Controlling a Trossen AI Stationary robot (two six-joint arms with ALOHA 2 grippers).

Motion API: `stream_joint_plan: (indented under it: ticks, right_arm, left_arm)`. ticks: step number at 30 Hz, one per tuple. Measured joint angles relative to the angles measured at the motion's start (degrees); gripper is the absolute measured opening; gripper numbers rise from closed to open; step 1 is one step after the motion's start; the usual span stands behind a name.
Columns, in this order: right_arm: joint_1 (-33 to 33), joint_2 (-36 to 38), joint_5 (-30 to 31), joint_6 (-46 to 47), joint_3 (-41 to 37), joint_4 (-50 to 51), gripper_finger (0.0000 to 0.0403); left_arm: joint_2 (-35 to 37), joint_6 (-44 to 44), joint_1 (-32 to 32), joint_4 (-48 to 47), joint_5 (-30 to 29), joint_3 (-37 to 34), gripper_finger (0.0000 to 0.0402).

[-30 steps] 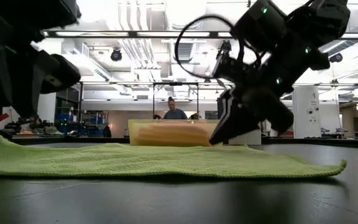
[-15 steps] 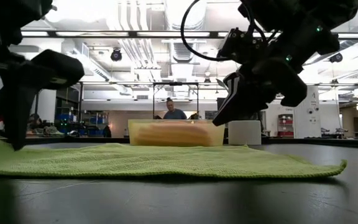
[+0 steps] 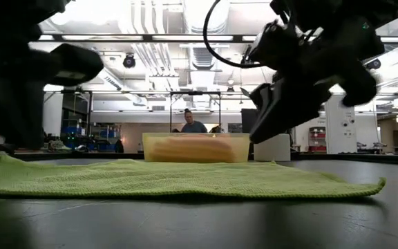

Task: Fold microfiber towels
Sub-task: Fold the green microfiber cloth

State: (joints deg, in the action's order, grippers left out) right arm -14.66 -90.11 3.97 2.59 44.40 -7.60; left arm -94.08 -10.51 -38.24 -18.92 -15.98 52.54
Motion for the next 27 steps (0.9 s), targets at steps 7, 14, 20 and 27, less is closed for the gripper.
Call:
stream_joint_plan:
  ticks: [7, 14, 20, 27]
  right_arm:
    - [-2.64, 0.07, -10.31, 9.81, 1.62, 2.27, 0.0065]
    - [-7.26, 0.07, -10.37, 10.72, 5.49, 10.82, 0.0151]
    - [-11.68, 0.07, -7.04, 14.41, 7.28, 14.14, 0.0184]
    - [-15.98, 0.07, -0.51, 17.67, 7.28, 14.63, 0.018]
  left_arm:
    - [3.64, -1.09, 1.55, -0.1, -5.52, 0.02, 0.0]
    - [5.09, 0.86, 0.98, -0.07, 3.54, -0.08, 0.0018]
    - [2.88, 3.94, 0.51, -0.6, 6.17, -0.45, 0.0087]
    - [1.44, 8.38, -0.43, -1.32, 6.47, -0.6, 0.0135]
